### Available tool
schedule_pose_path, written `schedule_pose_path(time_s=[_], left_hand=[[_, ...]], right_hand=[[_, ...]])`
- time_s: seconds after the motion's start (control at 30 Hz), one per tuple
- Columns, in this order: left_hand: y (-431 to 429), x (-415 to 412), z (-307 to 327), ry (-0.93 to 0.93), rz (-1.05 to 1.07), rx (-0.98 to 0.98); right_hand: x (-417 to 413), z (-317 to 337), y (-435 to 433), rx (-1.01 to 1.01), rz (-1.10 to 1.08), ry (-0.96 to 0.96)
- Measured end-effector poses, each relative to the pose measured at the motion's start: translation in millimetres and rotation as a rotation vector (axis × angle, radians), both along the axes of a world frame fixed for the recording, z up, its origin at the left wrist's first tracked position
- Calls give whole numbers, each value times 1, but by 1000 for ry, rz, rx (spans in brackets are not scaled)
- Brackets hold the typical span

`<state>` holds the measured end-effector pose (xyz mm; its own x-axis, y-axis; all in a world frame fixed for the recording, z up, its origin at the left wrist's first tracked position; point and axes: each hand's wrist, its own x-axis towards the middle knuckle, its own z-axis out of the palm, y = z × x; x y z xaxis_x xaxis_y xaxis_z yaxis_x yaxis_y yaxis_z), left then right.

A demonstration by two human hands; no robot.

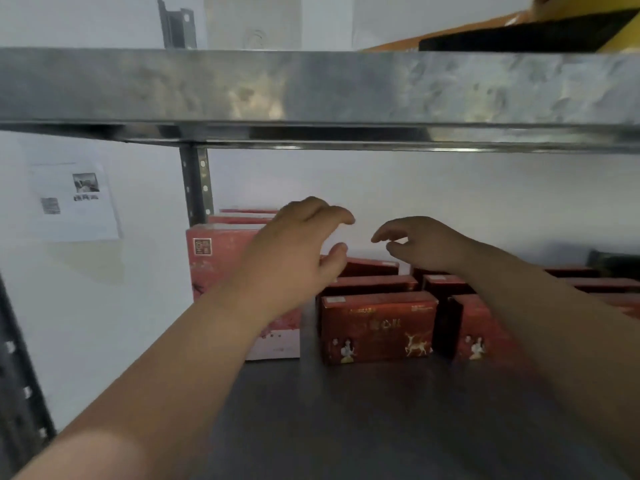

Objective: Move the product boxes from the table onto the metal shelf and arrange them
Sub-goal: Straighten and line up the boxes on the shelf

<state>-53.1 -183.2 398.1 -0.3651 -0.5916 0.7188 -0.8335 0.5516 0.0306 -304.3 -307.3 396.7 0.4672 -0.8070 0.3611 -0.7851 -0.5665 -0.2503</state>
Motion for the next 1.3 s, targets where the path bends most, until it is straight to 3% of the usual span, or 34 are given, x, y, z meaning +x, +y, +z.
schedule_pose_path(time_s=[0.13,0.27,0.47,0.63,0.77,1.3], left_hand=[[-35,-53,5,-102,-8,168],[-91,-84,-2,-263,114,287],[-165,-95,-9,-411,342,495],[-185,-99,-17,-467,423,652],[-192,-99,-21,-397,429,647],[-199,-93,-22,-456,413,609]], right_hand=[[-51,-4,-4,5,-72,69],[-92,1,-23,35,-104,196],[-125,-2,-60,187,-108,434],[-129,-7,-86,162,-36,556],[-125,-10,-97,112,-3,560],[-114,-18,-102,74,-62,483]])
